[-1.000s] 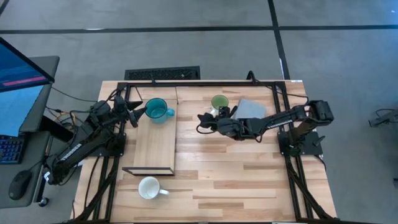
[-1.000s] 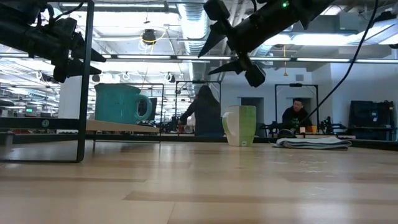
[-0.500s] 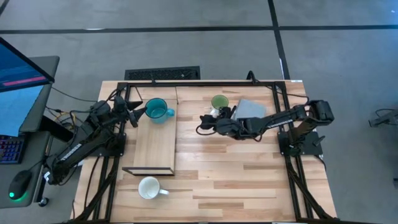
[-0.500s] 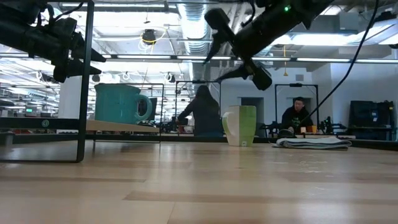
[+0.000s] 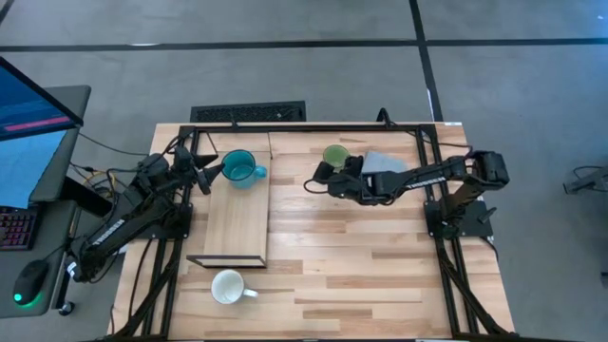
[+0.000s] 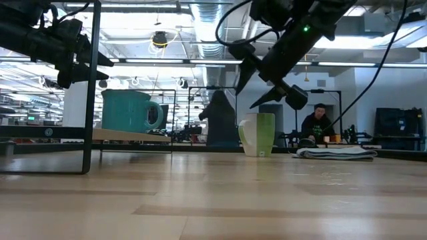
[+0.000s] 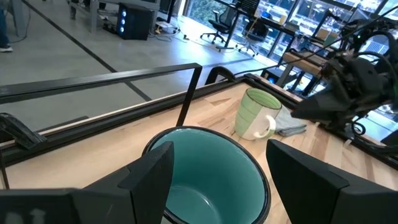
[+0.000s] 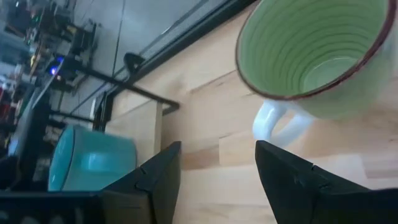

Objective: Stack small to large cups/mugs on shelf
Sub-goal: Put the green mug on the shelf

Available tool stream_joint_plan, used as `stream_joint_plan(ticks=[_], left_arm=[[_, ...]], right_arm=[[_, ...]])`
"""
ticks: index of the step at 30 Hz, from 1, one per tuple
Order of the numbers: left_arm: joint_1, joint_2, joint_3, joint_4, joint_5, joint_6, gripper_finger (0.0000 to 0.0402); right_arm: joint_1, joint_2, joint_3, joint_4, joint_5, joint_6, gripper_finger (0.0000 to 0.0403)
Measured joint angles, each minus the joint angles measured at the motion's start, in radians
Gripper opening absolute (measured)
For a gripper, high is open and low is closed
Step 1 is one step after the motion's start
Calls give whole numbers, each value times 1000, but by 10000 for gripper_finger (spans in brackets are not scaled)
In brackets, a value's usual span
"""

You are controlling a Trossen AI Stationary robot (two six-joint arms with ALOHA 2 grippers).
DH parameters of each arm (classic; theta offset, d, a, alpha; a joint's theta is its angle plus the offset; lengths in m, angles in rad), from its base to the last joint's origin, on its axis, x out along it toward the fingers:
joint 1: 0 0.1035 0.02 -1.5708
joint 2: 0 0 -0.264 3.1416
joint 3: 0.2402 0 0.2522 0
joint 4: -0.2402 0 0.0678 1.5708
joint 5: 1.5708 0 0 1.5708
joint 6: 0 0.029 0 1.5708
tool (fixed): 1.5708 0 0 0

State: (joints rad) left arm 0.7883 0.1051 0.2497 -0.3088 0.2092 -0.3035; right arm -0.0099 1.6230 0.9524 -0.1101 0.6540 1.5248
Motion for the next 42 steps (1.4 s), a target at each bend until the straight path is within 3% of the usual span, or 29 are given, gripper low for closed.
stream_joint_plan(ticks=[27, 42], left_arm=[[0, 0, 0, 0, -1, 0, 248], [0, 0, 0, 2, 8, 0, 248]], right_arm=[[-16, 2, 0, -22, -40, 22, 224], [3, 181, 80, -21, -66, 39, 158]])
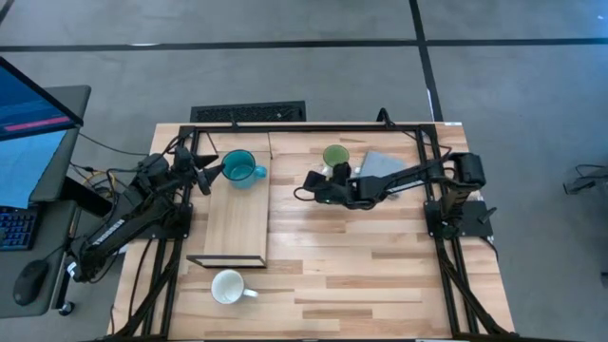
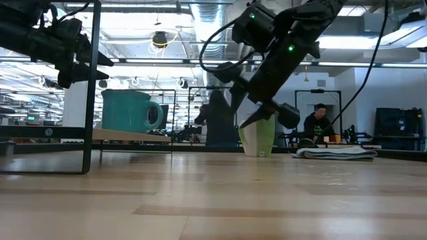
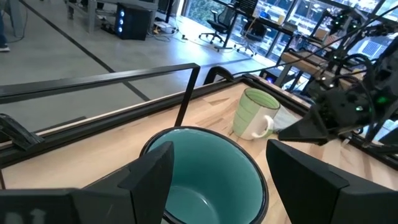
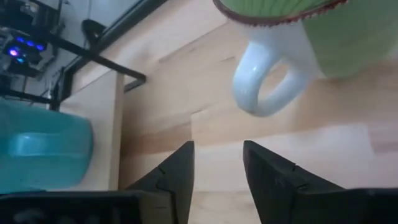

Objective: Stack small to large cups/mugs on shelf
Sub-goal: Put the green mug on the shelf

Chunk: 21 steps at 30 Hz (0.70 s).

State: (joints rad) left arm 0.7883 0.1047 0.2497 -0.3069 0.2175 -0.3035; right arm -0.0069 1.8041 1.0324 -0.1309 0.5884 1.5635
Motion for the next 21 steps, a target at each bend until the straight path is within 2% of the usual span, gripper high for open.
stream_joint_plan(ticks=[4, 12, 21], left_arm=[[0, 0, 0, -1, 7, 0, 248], [0, 0, 0, -2, 9, 0, 248], [0, 0, 0, -2, 10, 0, 248]], right_arm=[[-9, 5, 5, 1, -55, -1, 153], [-13, 5, 5, -17, -57, 0, 155], [-48, 4, 5, 83, -43, -61, 154]])
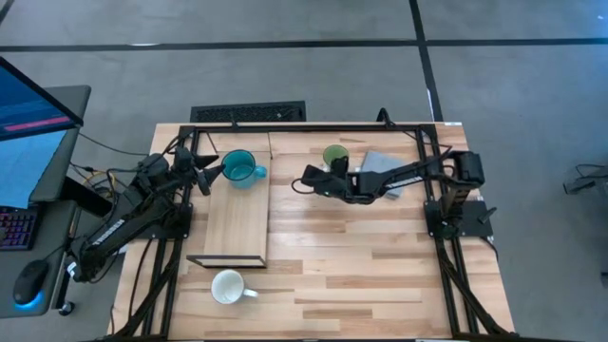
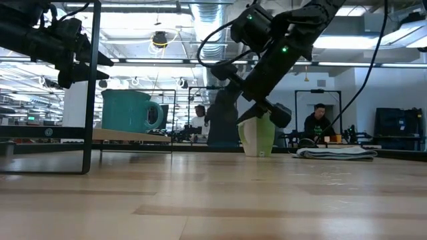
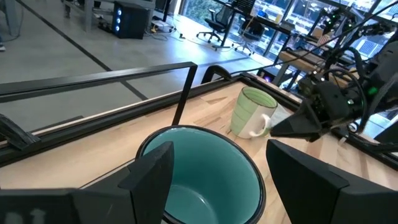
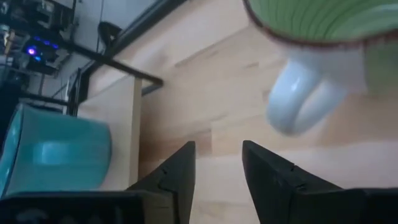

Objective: Stack small to large cups/mugs on shelf
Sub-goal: Put the green mug on the shelf

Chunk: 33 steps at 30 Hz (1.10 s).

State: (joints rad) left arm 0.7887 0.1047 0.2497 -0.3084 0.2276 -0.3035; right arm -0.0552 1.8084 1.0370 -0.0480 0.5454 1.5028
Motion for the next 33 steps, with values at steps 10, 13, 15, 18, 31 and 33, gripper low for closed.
stream_joint_plan(ticks=[10, 13, 15, 18, 31, 33], left_arm=[[0, 0, 0, 0, 23, -6, 248], [0, 0, 0, 0, 24, -7, 248], [0, 0, 0, 0, 24, -8, 248], [0, 0, 0, 0, 26, -8, 248], [0, 0, 0, 0, 26, -8, 248], [0, 0, 0, 1, 26, -7, 248]], right_arm=[[-53, 0, 0, 4, -15, -24, 132], [-50, 0, 0, 2, -42, -44, 125], [-43, 0, 0, 1, -61, -45, 121], [-33, 0, 0, -25, -66, -45, 118], [5, -92, -1, -309, -33, -8, 118], [5, -120, -1, -357, -2, -1, 118]])
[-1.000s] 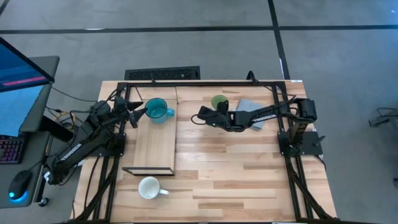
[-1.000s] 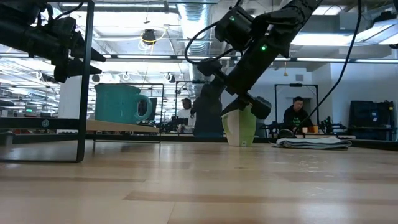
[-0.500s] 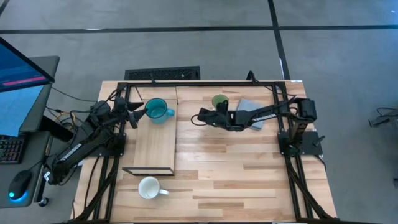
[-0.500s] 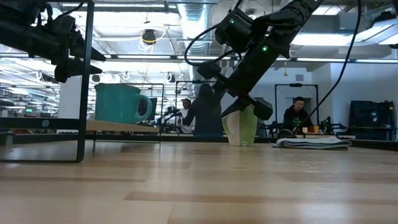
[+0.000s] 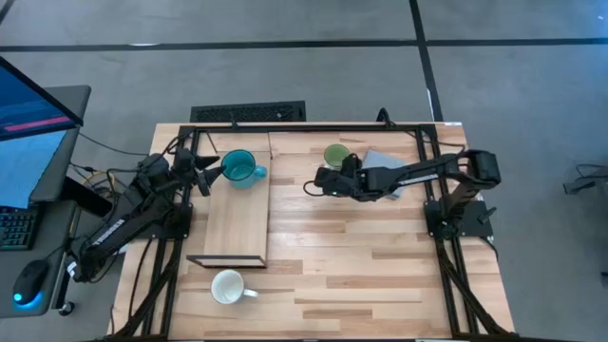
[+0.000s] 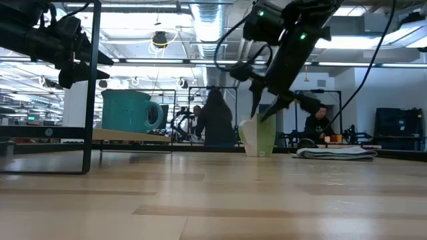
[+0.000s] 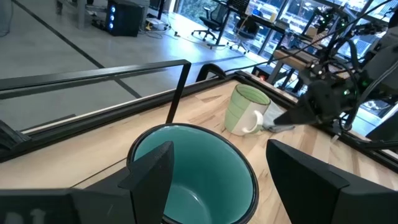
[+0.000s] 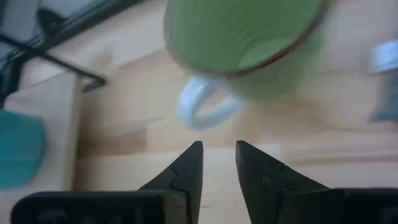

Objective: Stack small to large cups/mugs on shelf
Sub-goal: Put the green mug on the shelf

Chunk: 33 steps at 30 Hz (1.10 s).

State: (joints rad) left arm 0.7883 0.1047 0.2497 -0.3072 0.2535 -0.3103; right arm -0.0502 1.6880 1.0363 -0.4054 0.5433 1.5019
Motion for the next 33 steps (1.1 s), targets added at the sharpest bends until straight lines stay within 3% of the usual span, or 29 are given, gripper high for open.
stream_joint_plan(ticks=[10, 16, 33], left_arm=[[0, 0, 0, 2, 0, 1, 248], [0, 0, 0, 2, 0, 1, 248], [0, 0, 0, 4, 0, 1, 248]], right_arm=[[-34, -116, 0, -117, 31, 14, 118], [-89, -121, 0, -164, 28, 73, 118], [-201, -95, 0, -164, -28, 38, 118]])
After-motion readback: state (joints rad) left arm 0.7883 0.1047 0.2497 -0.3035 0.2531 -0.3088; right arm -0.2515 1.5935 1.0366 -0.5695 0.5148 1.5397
